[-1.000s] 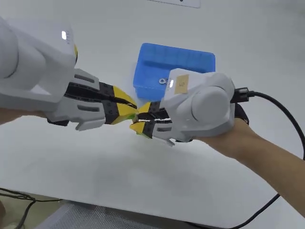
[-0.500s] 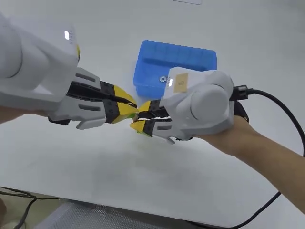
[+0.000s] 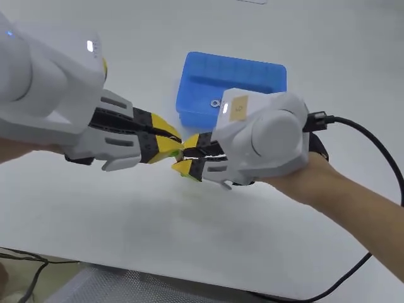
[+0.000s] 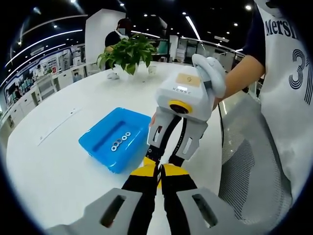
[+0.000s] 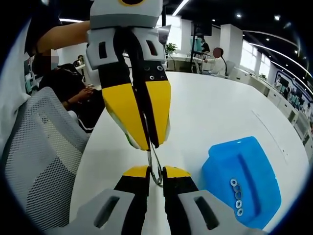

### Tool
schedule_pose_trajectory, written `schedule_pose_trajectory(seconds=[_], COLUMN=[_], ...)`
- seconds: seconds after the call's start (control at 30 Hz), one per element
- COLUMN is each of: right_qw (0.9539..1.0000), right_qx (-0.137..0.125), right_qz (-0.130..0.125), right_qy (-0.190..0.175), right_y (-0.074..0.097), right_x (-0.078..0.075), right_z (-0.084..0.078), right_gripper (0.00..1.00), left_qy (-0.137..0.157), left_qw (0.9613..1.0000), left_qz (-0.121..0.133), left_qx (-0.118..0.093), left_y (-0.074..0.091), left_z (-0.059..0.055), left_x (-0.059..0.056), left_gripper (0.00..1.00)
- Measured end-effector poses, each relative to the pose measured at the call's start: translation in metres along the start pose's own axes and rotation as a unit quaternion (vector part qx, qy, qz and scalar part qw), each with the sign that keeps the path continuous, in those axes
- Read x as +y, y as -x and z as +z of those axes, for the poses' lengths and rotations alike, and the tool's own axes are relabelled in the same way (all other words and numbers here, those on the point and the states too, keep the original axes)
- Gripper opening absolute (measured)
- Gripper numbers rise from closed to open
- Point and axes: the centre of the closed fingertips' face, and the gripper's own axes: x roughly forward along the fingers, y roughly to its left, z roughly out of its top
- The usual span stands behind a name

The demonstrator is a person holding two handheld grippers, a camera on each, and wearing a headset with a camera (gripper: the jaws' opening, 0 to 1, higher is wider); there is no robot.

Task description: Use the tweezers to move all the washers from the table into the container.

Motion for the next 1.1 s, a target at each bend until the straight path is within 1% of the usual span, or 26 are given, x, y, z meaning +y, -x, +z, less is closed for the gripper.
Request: schedule_pose_trajectory(seconds=[0.1, 0.23, 0.33, 0.37, 0.43, 0.53, 0.6, 0.67, 0.8, 0.9, 1.0, 1.03, 1.1], right_qw=[1.0000, 0.9999, 1.0000, 1.0000, 1.0000, 1.0000, 1.0000, 1.0000, 1.0000, 1.0000, 0.9999, 0.9999, 0.9998], right_qx=[0.001, -0.001, 0.000, 0.001, 0.002, 0.003, 0.007, 0.006, 0.001, 0.000, -0.004, -0.005, -0.008], right_qz=[0.001, 0.002, 0.004, 0.005, 0.006, 0.004, 0.003, 0.003, -0.001, -0.004, -0.007, -0.009, -0.016], right_qy=[0.001, -0.011, -0.008, -0.003, -0.007, -0.008, -0.002, -0.004, -0.004, 0.002, 0.009, 0.010, 0.012], right_y=[0.000, 0.000, 0.000, 0.000, 0.000, 0.000, 0.001, 0.003, 0.007, 0.011, 0.017, 0.020, 0.026], right_x=[0.000, -0.001, 0.000, 0.000, 0.000, -0.002, -0.001, -0.001, 0.000, 0.002, 0.003, 0.003, 0.001], right_z=[0.000, -0.001, -0.001, -0.001, -0.001, -0.001, -0.001, 0.000, 0.007, 0.012, 0.018, 0.021, 0.026], right_gripper=[0.11, 0.11, 0.10, 0.10, 0.10, 0.10, 0.10, 0.10, 0.10, 0.10, 0.10, 0.10, 0.10], left_qy=[-0.002, -0.005, -0.006, -0.006, -0.009, -0.023, -0.025, -0.028, -0.025, -0.027, -0.031, -0.031, -0.030], left_qw=[1.0000, 0.9999, 0.9998, 0.9998, 0.9998, 0.9996, 0.9995, 0.9995, 0.9996, 0.9996, 0.9995, 0.9995, 0.9995], left_qz=[-0.002, -0.005, -0.007, -0.007, -0.006, 0.003, 0.000, 0.000, -0.001, -0.004, -0.006, -0.005, -0.003], left_qx=[0.005, 0.013, 0.017, 0.017, 0.018, 0.018, 0.018, 0.015, 0.007, 0.003, -0.003, -0.004, -0.009], left_y=[-0.001, -0.003, -0.004, -0.005, -0.006, -0.007, -0.007, -0.006, 0.001, 0.006, 0.011, 0.012, 0.015], left_z=[-0.001, -0.002, -0.003, -0.003, -0.003, -0.001, -0.001, 0.000, 0.005, 0.010, 0.019, 0.020, 0.027], left_x=[0.001, 0.002, 0.002, 0.002, 0.001, 0.002, 0.001, 0.001, 0.000, -0.002, -0.005, -0.005, -0.005], left_gripper=[0.06, 0.07, 0.07, 0.07, 0.07, 0.06, 0.06, 0.06, 0.06, 0.06, 0.06, 0.06, 0.06])
